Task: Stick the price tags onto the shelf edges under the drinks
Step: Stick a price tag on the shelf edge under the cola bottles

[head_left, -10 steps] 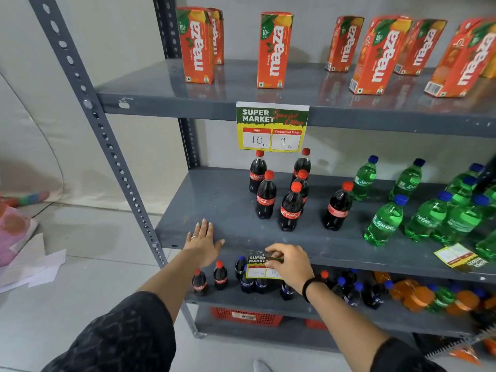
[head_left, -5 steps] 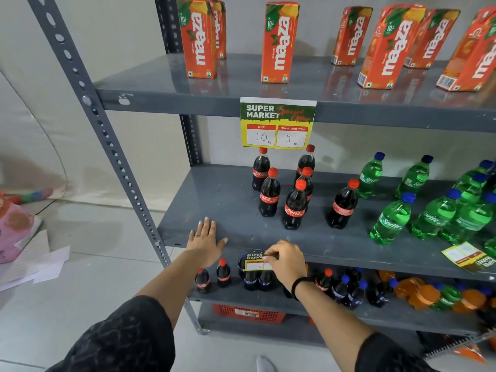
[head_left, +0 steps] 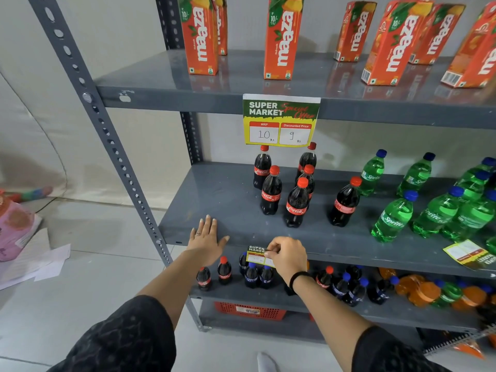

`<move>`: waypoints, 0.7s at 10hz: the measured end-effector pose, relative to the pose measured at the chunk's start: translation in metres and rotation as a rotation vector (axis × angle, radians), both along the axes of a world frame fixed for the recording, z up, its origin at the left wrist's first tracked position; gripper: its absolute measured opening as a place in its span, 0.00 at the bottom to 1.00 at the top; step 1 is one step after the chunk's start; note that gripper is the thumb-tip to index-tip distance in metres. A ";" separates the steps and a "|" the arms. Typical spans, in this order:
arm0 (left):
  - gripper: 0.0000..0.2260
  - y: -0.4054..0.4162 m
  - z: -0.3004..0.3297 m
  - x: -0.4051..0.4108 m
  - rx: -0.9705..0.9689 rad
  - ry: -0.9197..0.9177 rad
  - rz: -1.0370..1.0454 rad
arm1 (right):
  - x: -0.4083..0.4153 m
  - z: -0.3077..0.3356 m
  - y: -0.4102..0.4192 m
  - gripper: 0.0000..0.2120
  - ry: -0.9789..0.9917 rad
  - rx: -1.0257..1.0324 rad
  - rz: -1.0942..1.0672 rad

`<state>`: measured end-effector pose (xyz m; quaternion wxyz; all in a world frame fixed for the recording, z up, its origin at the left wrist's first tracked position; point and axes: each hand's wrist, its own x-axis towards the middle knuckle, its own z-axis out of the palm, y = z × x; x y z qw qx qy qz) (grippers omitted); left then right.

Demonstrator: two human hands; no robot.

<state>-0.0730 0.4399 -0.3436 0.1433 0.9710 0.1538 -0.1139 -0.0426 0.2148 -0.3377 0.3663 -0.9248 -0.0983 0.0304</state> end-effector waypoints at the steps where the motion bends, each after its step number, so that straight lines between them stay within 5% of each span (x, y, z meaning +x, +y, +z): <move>1: 0.32 0.000 0.000 0.000 -0.005 -0.008 0.001 | 0.001 0.000 0.000 0.04 -0.002 -0.005 0.004; 5: 0.32 0.001 -0.002 -0.001 -0.005 -0.026 -0.003 | -0.001 -0.007 0.006 0.04 -0.033 0.002 -0.083; 7: 0.32 0.003 -0.001 -0.001 -0.002 -0.030 -0.005 | -0.001 -0.009 -0.002 0.15 -0.108 -0.089 -0.082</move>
